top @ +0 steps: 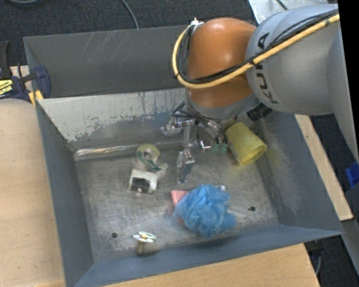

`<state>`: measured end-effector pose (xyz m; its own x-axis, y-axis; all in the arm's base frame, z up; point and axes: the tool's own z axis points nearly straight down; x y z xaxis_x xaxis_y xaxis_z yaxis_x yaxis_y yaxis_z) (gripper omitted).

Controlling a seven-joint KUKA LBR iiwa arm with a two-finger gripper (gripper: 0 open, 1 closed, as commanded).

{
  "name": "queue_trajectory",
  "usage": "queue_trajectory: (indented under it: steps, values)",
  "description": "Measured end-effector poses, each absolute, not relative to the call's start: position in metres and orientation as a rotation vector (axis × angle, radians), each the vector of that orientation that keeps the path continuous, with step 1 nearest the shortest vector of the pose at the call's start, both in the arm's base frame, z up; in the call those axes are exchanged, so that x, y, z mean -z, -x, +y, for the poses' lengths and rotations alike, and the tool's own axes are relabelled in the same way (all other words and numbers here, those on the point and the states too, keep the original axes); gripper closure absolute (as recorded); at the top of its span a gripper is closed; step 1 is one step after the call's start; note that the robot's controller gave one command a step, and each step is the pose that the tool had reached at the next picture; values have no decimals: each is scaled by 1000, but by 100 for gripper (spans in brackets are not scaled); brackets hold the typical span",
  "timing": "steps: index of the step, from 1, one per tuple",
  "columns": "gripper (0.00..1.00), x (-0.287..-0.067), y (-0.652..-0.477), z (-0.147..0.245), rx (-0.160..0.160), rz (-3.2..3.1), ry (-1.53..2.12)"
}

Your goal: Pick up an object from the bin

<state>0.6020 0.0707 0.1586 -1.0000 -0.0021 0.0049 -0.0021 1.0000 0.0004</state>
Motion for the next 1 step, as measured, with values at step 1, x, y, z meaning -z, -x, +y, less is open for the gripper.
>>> queue_trajectory:
  steps: [1]
  values:
    - [100,-163,-604,70,1,-3145,0]
